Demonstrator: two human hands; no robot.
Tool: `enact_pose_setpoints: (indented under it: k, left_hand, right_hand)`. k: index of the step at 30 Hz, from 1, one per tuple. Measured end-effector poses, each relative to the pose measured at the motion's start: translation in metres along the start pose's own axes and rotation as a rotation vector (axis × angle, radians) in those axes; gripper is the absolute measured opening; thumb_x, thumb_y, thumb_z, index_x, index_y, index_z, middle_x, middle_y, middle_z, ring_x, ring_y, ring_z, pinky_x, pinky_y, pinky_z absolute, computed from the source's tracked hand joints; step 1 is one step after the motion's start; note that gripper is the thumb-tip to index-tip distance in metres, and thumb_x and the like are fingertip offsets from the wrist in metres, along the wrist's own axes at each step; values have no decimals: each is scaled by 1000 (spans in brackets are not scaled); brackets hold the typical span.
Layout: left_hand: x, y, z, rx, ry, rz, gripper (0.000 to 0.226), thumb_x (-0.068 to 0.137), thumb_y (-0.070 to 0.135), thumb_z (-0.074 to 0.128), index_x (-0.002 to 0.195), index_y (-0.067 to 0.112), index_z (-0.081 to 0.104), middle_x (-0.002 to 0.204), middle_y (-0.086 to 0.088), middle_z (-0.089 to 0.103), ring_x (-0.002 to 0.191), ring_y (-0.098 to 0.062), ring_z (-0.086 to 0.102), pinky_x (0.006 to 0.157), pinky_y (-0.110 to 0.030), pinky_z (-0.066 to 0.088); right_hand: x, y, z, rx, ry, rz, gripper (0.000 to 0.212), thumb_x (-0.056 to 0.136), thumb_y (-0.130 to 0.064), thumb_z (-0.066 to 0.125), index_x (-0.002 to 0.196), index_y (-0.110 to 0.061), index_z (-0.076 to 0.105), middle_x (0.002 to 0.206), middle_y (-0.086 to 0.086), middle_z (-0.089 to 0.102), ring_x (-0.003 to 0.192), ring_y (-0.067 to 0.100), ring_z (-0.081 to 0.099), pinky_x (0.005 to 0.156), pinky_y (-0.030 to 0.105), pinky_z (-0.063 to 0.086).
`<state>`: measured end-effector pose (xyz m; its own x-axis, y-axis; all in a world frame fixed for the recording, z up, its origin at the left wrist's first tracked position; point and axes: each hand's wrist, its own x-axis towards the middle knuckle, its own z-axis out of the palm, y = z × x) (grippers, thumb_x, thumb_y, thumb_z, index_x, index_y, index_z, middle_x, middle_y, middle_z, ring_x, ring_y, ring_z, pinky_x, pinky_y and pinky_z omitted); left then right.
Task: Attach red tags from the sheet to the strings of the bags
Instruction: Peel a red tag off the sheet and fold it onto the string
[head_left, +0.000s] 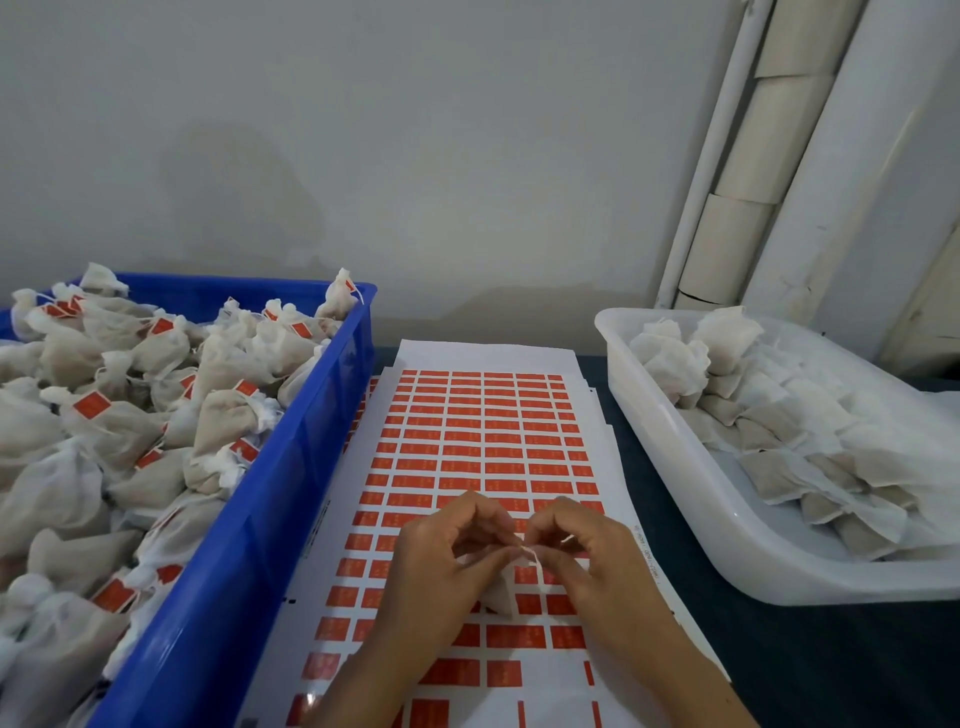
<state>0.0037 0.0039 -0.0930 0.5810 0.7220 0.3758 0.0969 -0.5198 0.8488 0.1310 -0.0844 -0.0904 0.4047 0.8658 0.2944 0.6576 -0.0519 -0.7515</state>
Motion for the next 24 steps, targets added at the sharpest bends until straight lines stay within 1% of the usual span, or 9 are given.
enact_pose_setpoints:
  k: [5, 7, 9, 11, 13, 15, 18, 21, 24]
  left_hand:
    - [-1, -1, 0, 100, 1, 37, 31, 74, 18, 75, 77, 43, 57, 74, 29, 63, 81, 9, 61, 67, -3, 47]
    - [-3, -1, 1, 143, 14, 65, 30, 75, 21, 75, 81, 43, 56, 78, 32, 59, 84, 12, 59, 68, 0, 45]
    - [-4, -1, 2, 180, 39, 105, 25, 75, 23, 75, 85, 38, 59, 79, 31, 58, 79, 9, 60, 68, 0, 45]
    - [-4, -1, 2, 189, 74, 150, 20, 74, 21, 75, 86, 32, 63, 81, 27, 60, 75, 7, 61, 69, -1, 45]
    - [-3, -2, 2, 153, 98, 190, 15, 74, 18, 73, 85, 27, 67, 82, 23, 62, 82, 5, 62, 69, -2, 46]
    - [-2, 1, 1, 88, 91, 200, 10, 76, 24, 68, 84, 28, 67, 82, 24, 63, 88, 3, 61, 70, -4, 48]
    - [-1, 2, -1, -5, 90, 156, 12, 76, 29, 62, 80, 39, 63, 78, 26, 64, 83, 3, 63, 69, -7, 49]
    - [-1, -2, -1, -45, 85, 91, 28, 80, 12, 67, 77, 40, 65, 81, 22, 67, 82, 0, 65, 69, -8, 50]
    - [-1, -5, -2, -55, 67, 63, 35, 81, 3, 65, 74, 38, 65, 80, 22, 68, 80, -1, 65, 68, -9, 49]
  right_hand:
    - [-1, 3, 4, 70, 1, 10, 24, 91, -16, 54, 74, -33, 52, 87, -22, 57, 90, 0, 54, 77, 10, 45]
    - [-3, 2, 6, 87, -46, 13, 25, 92, -17, 51, 77, -36, 51, 93, -23, 55, 94, -1, 52, 78, 7, 43]
    - [-3, 1, 6, 108, -73, 5, 25, 92, -17, 53, 79, -38, 52, 95, -23, 55, 96, -1, 52, 79, 5, 42]
    - [-3, -1, 4, 144, -65, -19, 21, 90, -20, 56, 78, -37, 56, 94, -21, 58, 96, 1, 54, 81, 7, 43]
    - [-2, -4, 1, 189, -40, -51, 14, 87, -29, 56, 76, -36, 60, 90, -20, 61, 93, 5, 57, 79, 11, 45]
    - [-1, -8, -2, 254, -12, -72, 9, 82, -34, 56, 75, -33, 62, 85, -16, 63, 87, 8, 60, 75, 14, 48]
    - [0, -9, -4, 371, -13, -40, 10, 79, -27, 60, 75, -20, 66, 81, -6, 66, 78, 15, 63, 67, 20, 53]
    - [1, -7, -4, 428, -23, 33, 7, 82, -14, 63, 77, -14, 67, 78, -2, 68, 73, 17, 64, 65, 21, 54]
    - [0, -7, -5, 479, -17, 86, 7, 84, -7, 62, 80, -12, 66, 75, -2, 69, 69, 17, 67, 62, 20, 54]
